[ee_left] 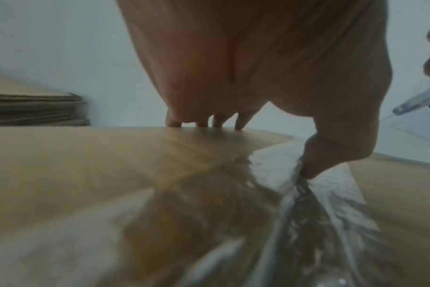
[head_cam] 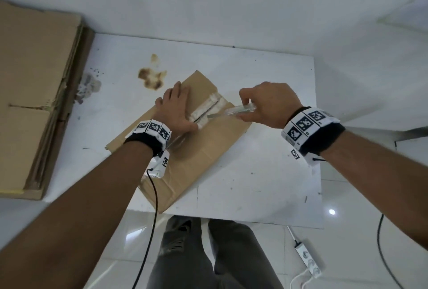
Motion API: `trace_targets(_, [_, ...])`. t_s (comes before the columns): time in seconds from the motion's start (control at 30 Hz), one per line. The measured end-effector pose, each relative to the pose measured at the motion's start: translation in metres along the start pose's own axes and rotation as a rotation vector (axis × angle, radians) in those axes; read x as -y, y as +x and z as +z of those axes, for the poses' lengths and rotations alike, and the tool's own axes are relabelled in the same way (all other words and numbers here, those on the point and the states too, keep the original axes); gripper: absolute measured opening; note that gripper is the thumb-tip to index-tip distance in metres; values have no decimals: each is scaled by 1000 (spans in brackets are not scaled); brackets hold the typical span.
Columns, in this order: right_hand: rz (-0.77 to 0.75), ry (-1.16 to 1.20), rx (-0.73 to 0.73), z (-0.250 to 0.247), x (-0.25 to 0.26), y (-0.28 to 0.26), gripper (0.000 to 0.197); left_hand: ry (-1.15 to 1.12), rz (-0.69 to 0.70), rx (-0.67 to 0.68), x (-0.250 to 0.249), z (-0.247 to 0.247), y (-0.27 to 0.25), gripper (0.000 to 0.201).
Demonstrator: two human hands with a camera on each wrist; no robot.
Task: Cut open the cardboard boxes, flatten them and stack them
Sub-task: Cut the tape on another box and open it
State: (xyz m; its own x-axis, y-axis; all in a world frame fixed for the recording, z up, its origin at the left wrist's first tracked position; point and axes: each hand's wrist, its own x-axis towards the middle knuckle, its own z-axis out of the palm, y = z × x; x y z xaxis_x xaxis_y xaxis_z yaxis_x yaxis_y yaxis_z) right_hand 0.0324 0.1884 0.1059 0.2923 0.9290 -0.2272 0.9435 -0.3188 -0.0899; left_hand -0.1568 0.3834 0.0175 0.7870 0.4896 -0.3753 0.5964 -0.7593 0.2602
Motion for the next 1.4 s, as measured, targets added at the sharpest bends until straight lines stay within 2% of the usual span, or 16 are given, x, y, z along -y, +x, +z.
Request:
trace_targets(0.1, [-15, -5, -7, 3, 7, 1, 35, -26, 9, 8, 1, -4, -2, 123])
trace_targets(0.23, [-60, -24, 54, 22, 34, 21, 34, -26, 15, 6, -1, -2, -5, 124])
trace_targets(0.33, [70, 1, 20, 19, 12, 27, 43, -3, 29, 18, 1, 1, -7, 128])
trace_targets(0.43, [179, 3, -20, 16, -27, 10, 32, -27, 24, 5, 0, 3, -2, 132])
trace_targets(0.5, [242, 6, -57, 18, -41, -7, 31, -22, 29, 11, 1, 3, 2, 133])
trace_targets(0.57, [371, 56, -117, 21, -54, -24, 31, 9, 60, 24, 6, 3, 2, 133])
trace_targets(0.67, [554, 355, -182, 35, -61, -39, 31, 67, 84, 68, 15, 2, 0, 128])
trace_targets(0.77, [633, 975, -105, 64, -15, -32, 24, 114, 50, 66, 0, 2, -5, 101])
trace_targets(0.83, [664, 1300, -7, 84, 25, -25, 23, 37, 3, -28, -12, 9, -12, 80])
trace_targets(0.9, [668, 1439, 40, 95, 54, -24, 28, -72, -66, -178, -12, 23, -21, 74])
trace_targets(0.97, [675, 1591, 68, 108, 64, -27, 31, -180, -95, -318, -1, 43, -28, 65])
trace_targets(1.03, [672, 1688, 85, 117, 60, -29, 30, -249, -61, -422, 14, 57, -30, 52])
trace_targets(1.2, [647, 1555, 66, 114, 37, -22, 36, -237, -32, -538, 19, 70, -31, 45])
trace_targets(1.4, [615, 1329, 92, 92, 21, -7, 46, -209, -72, -566, 19, 69, -30, 43])
